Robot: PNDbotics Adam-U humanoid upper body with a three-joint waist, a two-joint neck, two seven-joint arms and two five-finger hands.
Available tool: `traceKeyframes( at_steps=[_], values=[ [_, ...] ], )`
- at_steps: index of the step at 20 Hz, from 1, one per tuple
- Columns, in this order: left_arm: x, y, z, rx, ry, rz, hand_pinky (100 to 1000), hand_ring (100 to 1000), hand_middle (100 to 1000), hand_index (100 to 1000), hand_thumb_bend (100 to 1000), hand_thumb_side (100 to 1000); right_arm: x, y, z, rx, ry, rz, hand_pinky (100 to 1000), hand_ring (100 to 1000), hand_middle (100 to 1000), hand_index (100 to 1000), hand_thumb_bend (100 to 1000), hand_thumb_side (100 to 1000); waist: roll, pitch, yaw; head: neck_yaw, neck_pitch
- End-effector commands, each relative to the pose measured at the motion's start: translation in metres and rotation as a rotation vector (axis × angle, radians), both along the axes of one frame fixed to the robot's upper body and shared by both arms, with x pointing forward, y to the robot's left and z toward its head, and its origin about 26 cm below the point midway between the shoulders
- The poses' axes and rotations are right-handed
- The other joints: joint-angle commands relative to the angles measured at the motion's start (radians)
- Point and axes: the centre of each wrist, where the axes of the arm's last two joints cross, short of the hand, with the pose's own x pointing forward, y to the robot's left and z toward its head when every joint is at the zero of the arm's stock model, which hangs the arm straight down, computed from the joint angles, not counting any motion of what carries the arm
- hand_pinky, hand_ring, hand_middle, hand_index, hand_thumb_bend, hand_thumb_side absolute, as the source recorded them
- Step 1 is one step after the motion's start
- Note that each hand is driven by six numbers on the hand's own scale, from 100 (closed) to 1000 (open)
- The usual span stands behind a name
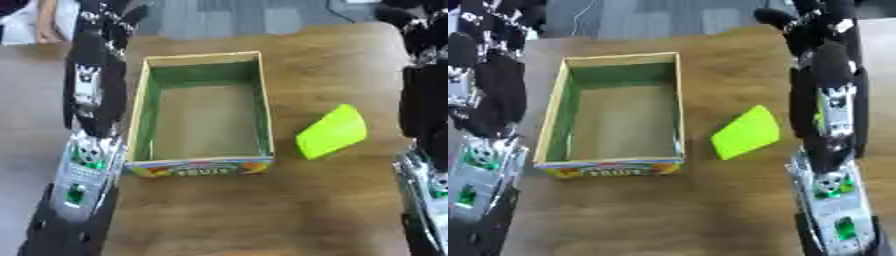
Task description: Pick up objects on the table and place them in the box.
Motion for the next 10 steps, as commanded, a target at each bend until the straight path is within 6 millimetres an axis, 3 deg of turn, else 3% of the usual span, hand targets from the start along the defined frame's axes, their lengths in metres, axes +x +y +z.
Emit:
traceKeyframes(
  at_steps=[1,2,3,4,5,6,7,10],
  values=[
    [-0.002,-0.003,0.007,-0.007,-0.027,-0.013,852,939,966,999,100,1000,0.0,-0.001,0.006,-0.018,-0.027,-0.004,794,941,1000,1000,100,1000,0.003,-0.01,0.002,-0.011,0.0],
    [-0.002,-0.003,0.007,-0.008,-0.027,-0.013,852,939,966,998,100,1000,0.0,-0.002,0.006,-0.027,-0.033,-0.014,795,942,1000,1000,100,1000,0.005,-0.01,0.002,-0.011,0.0],
    [-0.002,-0.003,0.007,-0.008,-0.027,-0.012,853,939,965,998,100,1000,0.001,-0.004,0.006,-0.037,-0.038,-0.031,747,919,968,1000,256,1000,0.006,-0.01,0.001,-0.011,0.0],
    [-0.002,-0.003,0.007,-0.008,-0.026,-0.011,853,940,966,998,100,1000,0.002,-0.007,0.007,-0.051,-0.044,-0.056,743,918,966,1000,274,1000,0.007,-0.01,0.0,-0.011,0.0],
    [-0.002,-0.003,0.006,-0.008,-0.026,-0.011,853,940,966,998,100,1000,0.003,-0.01,0.008,-0.067,-0.052,-0.086,718,907,955,984,407,1000,0.007,-0.011,-0.001,-0.012,0.0],
    [-0.002,-0.003,0.006,-0.008,-0.025,-0.01,853,940,966,998,100,1000,0.004,-0.013,0.009,-0.08,-0.059,-0.113,720,908,956,985,389,1000,0.007,-0.011,-0.001,-0.012,0.0],
    [-0.002,-0.002,0.006,-0.008,-0.024,-0.009,853,940,966,999,100,1000,0.006,-0.016,0.009,-0.098,-0.061,-0.146,701,902,957,986,513,1000,0.007,-0.01,-0.002,-0.012,0.0],
    [-0.002,-0.002,0.006,-0.008,-0.022,-0.006,852,940,966,999,100,1000,0.011,-0.024,0.01,-0.17,-0.067,-0.242,701,907,964,994,617,1000,0.006,-0.01,-0.005,-0.013,0.0]
  ],
)
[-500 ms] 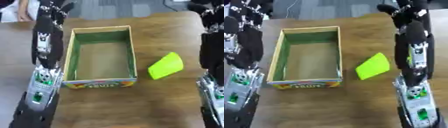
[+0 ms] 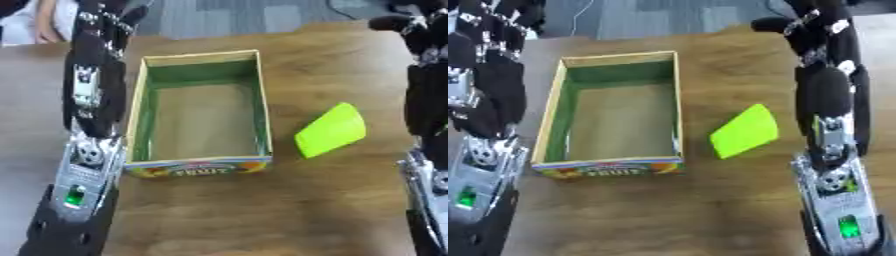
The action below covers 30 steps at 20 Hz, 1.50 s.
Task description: Pick up objects on the table and place them in the box.
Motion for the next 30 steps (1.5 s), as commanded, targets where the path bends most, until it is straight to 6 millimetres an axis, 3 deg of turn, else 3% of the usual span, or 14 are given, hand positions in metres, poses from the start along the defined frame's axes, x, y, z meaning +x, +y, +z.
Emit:
traceKeyframes(
  at_steps=[1,2,3,5,6,8,17,27,29,30],
  values=[
    [-0.002,-0.001,0.007,0.001,-0.022,-0.004,852,940,966,999,100,1000,0.003,-0.008,0.008,-0.072,-0.031,-0.089,703,910,967,999,656,1000,-0.003,-0.01,-0.002,-0.004,0.0],
    [-0.002,-0.001,0.007,0.002,-0.022,-0.003,852,940,966,999,100,1000,0.005,-0.009,0.007,-0.103,-0.03,-0.11,703,909,966,996,641,1000,-0.004,-0.009,-0.002,-0.005,0.0],
    [-0.002,0.0,0.007,0.002,-0.022,-0.002,852,940,966,999,100,1000,0.006,-0.011,0.006,-0.136,-0.025,-0.129,706,917,972,1000,710,990,-0.005,-0.009,-0.002,-0.004,0.0],
    [-0.002,0.0,0.006,0.004,-0.02,0.0,853,940,966,999,100,1000,0.011,-0.016,0.001,-0.229,-0.008,-0.163,717,927,980,1000,761,962,-0.008,-0.007,-0.003,-0.003,0.0],
    [-0.002,0.0,0.006,0.005,-0.019,0.001,853,940,966,999,100,1000,0.014,-0.018,-0.001,-0.271,0.0,-0.175,713,923,977,1000,742,969,-0.009,-0.006,-0.004,-0.003,0.0],
    [-0.002,0.0,0.006,0.007,-0.019,0.002,853,940,967,999,100,1000,0.02,-0.022,-0.006,-0.357,0.018,-0.195,738,940,980,1000,828,922,-0.012,-0.006,-0.005,-0.003,0.0],
    [-0.003,0.002,0.006,0.016,-0.013,0.007,854,939,967,999,100,1000,0.044,-0.034,-0.026,-0.606,0.083,-0.236,766,951,998,1000,913,824,-0.021,-0.01,-0.003,-0.012,0.0],
    [-0.003,0.003,0.005,0.023,-0.004,0.008,854,939,967,1000,100,1000,0.059,-0.047,-0.014,-0.782,-0.027,-0.223,779,937,983,1000,835,869,-0.027,-0.015,0.001,-0.015,0.0],
    [-0.003,0.003,0.004,0.025,-0.001,0.007,854,939,967,999,100,1000,0.062,-0.049,-0.005,-0.848,-0.07,-0.223,802,938,960,1000,790,885,-0.026,-0.017,0.003,-0.016,0.0],
    [-0.004,0.003,0.003,0.027,0.001,0.007,855,939,967,1000,100,1000,0.063,-0.051,0.002,-0.905,-0.106,-0.224,797,895,893,966,737,916,-0.027,-0.018,0.004,-0.016,0.0]
  ],
)
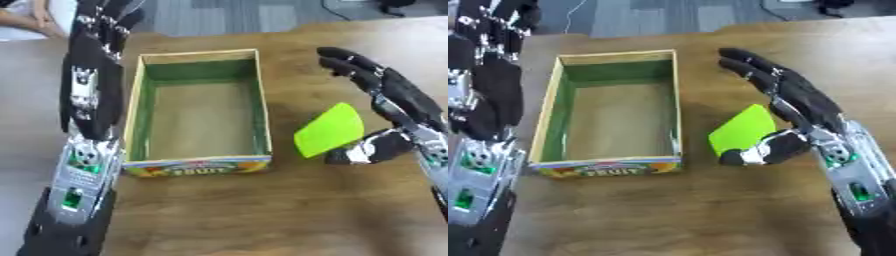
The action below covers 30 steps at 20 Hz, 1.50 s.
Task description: Pick up objects on the table and place them in the box.
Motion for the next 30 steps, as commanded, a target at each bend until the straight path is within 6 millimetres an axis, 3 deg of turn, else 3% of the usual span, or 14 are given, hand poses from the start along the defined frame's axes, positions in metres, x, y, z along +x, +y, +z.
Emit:
traceKeyframes(
  at_steps=[1,4,9,15,17,18,19,20,21,22,23,24,30],
  values=[
    [-0.003,0.002,0.006,0.024,-0.017,-0.001,855,939,967,1000,100,1000,0.004,-0.008,0.025,-0.171,-0.094,0.022,771,862,869,955,714,927,-0.002,-0.022,0.003,-0.007,0.0],
    [-0.004,0.003,0.004,0.03,-0.009,-0.001,854,939,968,1000,100,1000,0.008,-0.01,0.054,-0.454,-0.187,0.046,687,768,782,911,606,928,-0.008,-0.029,0.005,-0.009,0.0],
    [-0.004,0.003,0.002,0.038,-0.001,-0.003,855,939,968,1000,100,1000,0.019,-0.012,0.08,-0.717,-0.21,0.063,683,749,733,907,548,921,-0.012,-0.035,0.009,-0.009,0.0],
    [-0.005,0.003,0.002,0.041,0.003,-0.006,855,939,968,1000,100,1000,0.031,-0.01,0.087,-0.886,-0.182,0.061,703,782,782,940,490,897,-0.012,-0.035,0.014,-0.013,0.0],
    [-0.005,0.003,0.002,0.042,0.004,-0.007,855,939,968,1000,100,1000,0.034,-0.009,0.087,-0.949,-0.172,0.036,673,779,799,964,422,886,-0.012,-0.035,0.016,-0.015,0.0],
    [-0.005,0.003,0.001,0.042,0.004,-0.007,855,939,968,1000,100,1000,0.036,-0.008,0.086,-0.983,-0.163,0.022,677,791,827,984,306,813,-0.012,-0.035,0.017,-0.015,0.0],
    [-0.005,0.003,0.001,0.042,0.005,-0.008,855,939,968,1000,100,1000,0.037,-0.007,0.085,-1.023,-0.15,0.007,681,796,834,991,294,785,-0.011,-0.036,0.019,-0.015,0.0],
    [-0.005,0.003,0.001,0.042,0.005,-0.007,855,939,968,1000,100,1000,0.039,-0.007,0.083,-1.059,-0.137,-0.005,699,814,861,1000,272,700,-0.011,-0.036,0.019,-0.016,0.0],
    [-0.005,0.003,0.001,0.042,0.006,-0.007,855,939,968,1000,100,1000,0.04,-0.006,0.082,-1.093,-0.122,-0.017,690,806,850,1000,278,728,-0.011,-0.036,0.02,-0.016,0.0],
    [-0.005,0.003,0.001,0.042,0.006,-0.007,854,939,968,1000,100,1000,0.041,-0.005,0.081,-1.126,-0.108,-0.03,820,911,962,1000,252,584,-0.012,-0.036,0.02,-0.016,0.0],
    [-0.005,0.003,0.001,0.042,0.007,-0.007,855,939,968,1000,100,1000,0.043,-0.005,0.079,-1.165,-0.093,-0.049,791,889,939,1000,250,607,-0.012,-0.036,0.02,-0.016,0.0],
    [-0.005,0.003,0.001,0.042,0.008,-0.006,854,939,968,1000,100,1000,0.044,-0.005,0.078,-1.191,-0.083,-0.064,920,985,1000,1000,269,538,-0.012,-0.035,0.02,-0.016,0.0],
    [-0.005,0.003,0.001,0.041,0.012,-0.004,854,939,969,1000,100,1000,0.051,-0.004,0.069,-1.292,-0.075,-0.112,943,994,1000,1000,297,578,-0.015,-0.033,0.02,-0.017,0.0]
  ],
)
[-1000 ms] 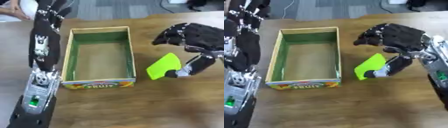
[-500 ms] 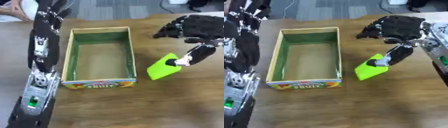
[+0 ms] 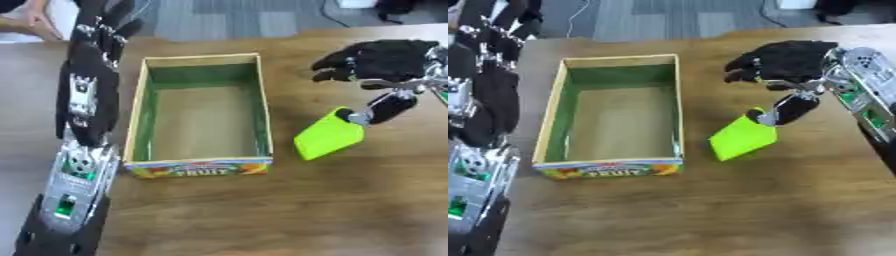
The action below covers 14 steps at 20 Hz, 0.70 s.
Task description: Pick up objects on the table and place them in the box.
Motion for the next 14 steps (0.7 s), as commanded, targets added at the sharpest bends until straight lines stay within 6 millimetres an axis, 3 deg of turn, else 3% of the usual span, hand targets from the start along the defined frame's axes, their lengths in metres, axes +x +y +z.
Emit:
traceKeyframes(
  at_steps=[1,3,6,14],
  values=[
    [-0.002,0.0014,0.0067,0.013,-0.019,0.0,854,939,969,1000,100,1000,0.0022,0.0001,0.0097,-0.392,0.085,0.09,953,1000,1000,1000,292,602,-0.005,-0.017,0.001,-0.008,0.0],
    [-0.002,0.0015,0.0067,0.013,-0.018,0.001,854,939,969,1000,100,1000,0.0034,-0.0003,0.0083,-0.41,0.083,0.084,1000,1000,1000,1000,309,618,-0.006,-0.017,0.001,-0.008,0.0],
    [-0.0021,0.0017,0.0065,0.014,-0.016,0.002,854,939,969,1000,100,1000,0.0039,-0.0011,0.0086,-0.43,0.075,0.075,1000,1000,1000,1000,344,631,-0.006,-0.016,0.0,-0.008,0.0],
    [-0.0021,0.002,0.0064,0.014,-0.014,0.003,854,939,969,1000,100,1000,0.0034,0.0018,0.0123,-0.495,0.036,0.061,1000,1000,1000,1000,308,628,-0.009,-0.016,-0.002,-0.008,0.0]
  ],
)
